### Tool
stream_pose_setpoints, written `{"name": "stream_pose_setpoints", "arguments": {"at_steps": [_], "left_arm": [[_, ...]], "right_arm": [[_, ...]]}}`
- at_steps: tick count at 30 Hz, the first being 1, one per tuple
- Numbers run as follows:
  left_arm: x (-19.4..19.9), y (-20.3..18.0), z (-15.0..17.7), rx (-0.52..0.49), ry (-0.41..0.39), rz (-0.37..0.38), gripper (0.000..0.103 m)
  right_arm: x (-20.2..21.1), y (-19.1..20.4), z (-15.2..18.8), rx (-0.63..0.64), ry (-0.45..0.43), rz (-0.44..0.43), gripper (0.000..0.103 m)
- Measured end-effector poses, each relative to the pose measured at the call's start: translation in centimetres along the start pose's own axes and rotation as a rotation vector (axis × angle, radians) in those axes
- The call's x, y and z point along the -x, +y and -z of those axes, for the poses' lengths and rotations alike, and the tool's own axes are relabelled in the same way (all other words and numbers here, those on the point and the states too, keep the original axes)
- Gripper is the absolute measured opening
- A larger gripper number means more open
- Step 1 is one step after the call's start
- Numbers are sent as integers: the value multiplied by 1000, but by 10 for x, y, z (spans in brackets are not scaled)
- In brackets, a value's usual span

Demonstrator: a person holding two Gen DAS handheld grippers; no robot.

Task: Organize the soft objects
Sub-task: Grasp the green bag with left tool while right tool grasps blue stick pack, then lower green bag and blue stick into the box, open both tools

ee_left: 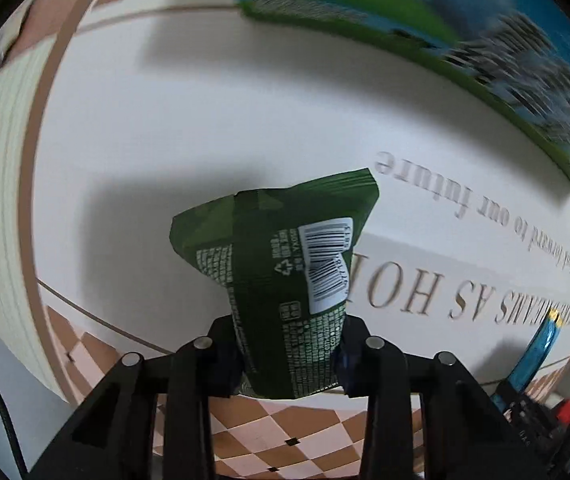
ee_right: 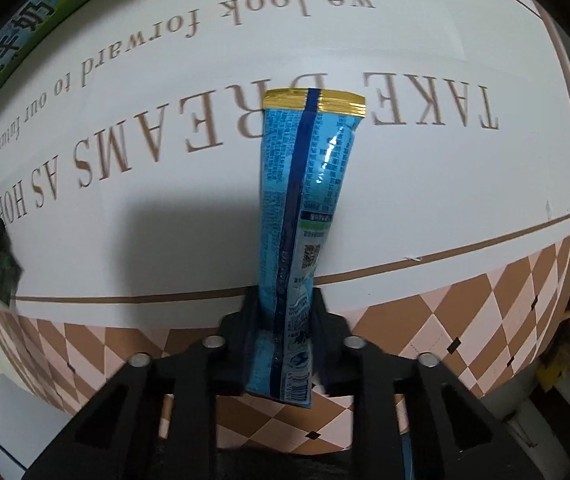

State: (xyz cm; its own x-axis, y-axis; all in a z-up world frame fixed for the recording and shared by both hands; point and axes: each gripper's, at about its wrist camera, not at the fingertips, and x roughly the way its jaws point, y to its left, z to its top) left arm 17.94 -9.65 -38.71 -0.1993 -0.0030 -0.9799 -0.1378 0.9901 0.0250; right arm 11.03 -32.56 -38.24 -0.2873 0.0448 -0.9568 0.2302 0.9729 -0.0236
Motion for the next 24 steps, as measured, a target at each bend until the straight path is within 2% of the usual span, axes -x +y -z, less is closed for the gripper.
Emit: {"name": "stream_pose_setpoints", "arguments": {"at_steps": [2, 5, 9, 11, 13, 15, 16, 17, 19, 21, 24], "left_arm": [[9, -12, 10, -47, -34, -32, 30], [31, -27, 24, -101, -79, -22, 30], [82, -48, 37, -173, -171, 16, 30], [109, -43, 30, -196, -213, 47, 30], [143, -51, 12, -225, -265, 64, 30], [186, -38, -37, -247, -298, 67, 30], [199, -38, -52, -256, -313, 63, 30], [212, -35, -68, -267, -326, 49, 30], [227, -27, -98, -286, -344, 0, 30], [230, -27, -128, -305, -344, -63, 30], [219, -24, -163, -304, -291, -120, 30]], "right_arm": [[4, 8, 0, 19, -3, -7, 16], [24, 19, -1, 41, -2, -74, 15], [76, 31, -1, 92, -83, -146, 15], [111, 36, -4, 114, -137, -190, 15], [144, 42, -16, 133, -187, -216, 15], [178, 46, -27, 152, -240, -248, 15], [195, 44, -46, 160, -259, -265, 15], [210, 48, -51, 168, -277, -281, 15], [235, 50, -67, 185, -313, -290, 15], [255, 57, -82, 202, -356, -262, 15], [276, 71, -122, 210, -392, -207, 15]]}}
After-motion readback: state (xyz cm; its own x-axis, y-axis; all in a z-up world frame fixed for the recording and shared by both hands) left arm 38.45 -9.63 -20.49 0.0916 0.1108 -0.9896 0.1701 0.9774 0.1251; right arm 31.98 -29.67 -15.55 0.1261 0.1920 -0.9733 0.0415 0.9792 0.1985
